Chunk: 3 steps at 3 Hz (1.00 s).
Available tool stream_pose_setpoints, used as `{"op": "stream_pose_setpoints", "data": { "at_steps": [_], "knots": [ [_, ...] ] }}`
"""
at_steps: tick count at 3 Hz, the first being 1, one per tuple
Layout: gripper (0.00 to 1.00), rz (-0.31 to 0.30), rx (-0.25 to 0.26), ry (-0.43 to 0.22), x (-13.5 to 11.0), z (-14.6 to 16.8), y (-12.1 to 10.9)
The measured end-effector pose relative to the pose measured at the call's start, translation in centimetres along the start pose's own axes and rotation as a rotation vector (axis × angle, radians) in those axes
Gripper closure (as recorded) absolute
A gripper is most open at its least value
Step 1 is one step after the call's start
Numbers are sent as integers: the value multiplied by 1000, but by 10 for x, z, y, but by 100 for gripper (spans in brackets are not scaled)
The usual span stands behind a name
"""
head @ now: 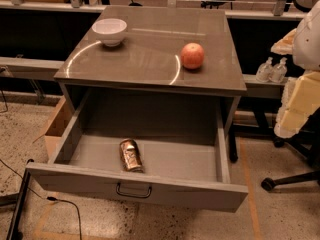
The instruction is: Pick orange can from top drawer and place on counter
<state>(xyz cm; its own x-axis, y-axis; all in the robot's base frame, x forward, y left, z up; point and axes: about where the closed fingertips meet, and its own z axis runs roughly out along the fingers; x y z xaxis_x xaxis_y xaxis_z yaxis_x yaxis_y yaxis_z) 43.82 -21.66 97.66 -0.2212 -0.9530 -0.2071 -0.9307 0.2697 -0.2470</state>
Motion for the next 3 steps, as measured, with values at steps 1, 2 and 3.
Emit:
{"op": "stream_pose_setpoints", "data": {
  "at_steps": [1,2,3],
  "knots": [
    [0,0,0,0,0,0,0],
    [0,72,-59,-26,-11,18,7],
    [0,249,-208,-79,-37,80,27]
  ]
}}
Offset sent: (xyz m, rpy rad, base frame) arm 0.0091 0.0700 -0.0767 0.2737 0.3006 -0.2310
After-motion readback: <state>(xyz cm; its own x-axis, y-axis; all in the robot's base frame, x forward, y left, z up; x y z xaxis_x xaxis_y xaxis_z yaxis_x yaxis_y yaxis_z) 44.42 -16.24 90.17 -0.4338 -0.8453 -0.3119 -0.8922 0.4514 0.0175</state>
